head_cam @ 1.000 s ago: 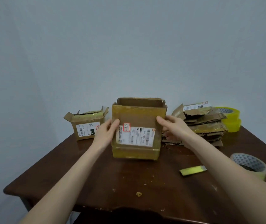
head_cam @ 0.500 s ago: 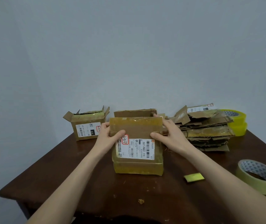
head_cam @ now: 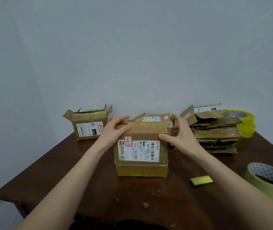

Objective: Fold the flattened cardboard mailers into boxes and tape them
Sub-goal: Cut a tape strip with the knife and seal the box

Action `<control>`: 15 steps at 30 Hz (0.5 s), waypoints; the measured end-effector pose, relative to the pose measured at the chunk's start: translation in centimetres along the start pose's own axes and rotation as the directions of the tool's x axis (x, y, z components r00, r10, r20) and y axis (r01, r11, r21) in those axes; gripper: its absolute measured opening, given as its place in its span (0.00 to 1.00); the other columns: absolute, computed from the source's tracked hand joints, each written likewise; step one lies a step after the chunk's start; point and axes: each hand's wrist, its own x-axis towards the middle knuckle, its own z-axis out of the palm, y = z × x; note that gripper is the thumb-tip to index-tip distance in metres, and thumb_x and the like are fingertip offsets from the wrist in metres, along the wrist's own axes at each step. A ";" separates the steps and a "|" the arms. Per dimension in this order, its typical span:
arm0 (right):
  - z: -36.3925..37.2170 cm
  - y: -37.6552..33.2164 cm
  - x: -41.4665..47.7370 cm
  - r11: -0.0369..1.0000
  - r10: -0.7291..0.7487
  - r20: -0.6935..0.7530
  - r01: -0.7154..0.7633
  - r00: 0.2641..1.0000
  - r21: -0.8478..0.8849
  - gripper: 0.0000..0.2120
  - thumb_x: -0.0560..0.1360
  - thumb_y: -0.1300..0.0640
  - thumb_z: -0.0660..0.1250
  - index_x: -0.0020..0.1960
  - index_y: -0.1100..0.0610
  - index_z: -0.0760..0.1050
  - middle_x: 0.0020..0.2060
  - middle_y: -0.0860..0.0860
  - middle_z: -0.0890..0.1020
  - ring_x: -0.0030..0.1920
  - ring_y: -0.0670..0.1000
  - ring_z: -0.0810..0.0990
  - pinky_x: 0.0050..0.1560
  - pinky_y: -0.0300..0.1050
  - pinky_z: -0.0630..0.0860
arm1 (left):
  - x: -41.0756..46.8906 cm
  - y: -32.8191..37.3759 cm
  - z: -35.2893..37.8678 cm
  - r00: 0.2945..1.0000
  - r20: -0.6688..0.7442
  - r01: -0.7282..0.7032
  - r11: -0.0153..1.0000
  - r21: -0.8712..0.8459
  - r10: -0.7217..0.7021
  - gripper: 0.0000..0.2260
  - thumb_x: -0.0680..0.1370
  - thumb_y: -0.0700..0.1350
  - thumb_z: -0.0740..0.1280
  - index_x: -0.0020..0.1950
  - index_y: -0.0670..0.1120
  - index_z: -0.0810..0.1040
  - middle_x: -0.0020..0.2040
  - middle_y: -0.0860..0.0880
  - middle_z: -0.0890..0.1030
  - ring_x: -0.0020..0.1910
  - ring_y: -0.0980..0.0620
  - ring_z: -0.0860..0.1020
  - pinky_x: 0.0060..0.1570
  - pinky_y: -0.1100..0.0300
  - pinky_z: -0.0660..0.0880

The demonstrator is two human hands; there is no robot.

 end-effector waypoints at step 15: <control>0.5 -1.1 0.1 1.000 -0.014 0.250 0.011 0.968 0.013 0.26 0.68 0.45 0.75 0.65 0.40 0.73 0.67 0.48 0.63 0.70 0.50 0.62 0.64 0.40 0.62 | -0.9 0.9 -0.3 0.979 0.202 -0.058 0.957 0.284 -0.001 0.14 0.82 0.51 0.57 0.65 0.64 0.72 0.77 0.53 0.60 0.76 0.52 0.53 0.74 0.47 0.51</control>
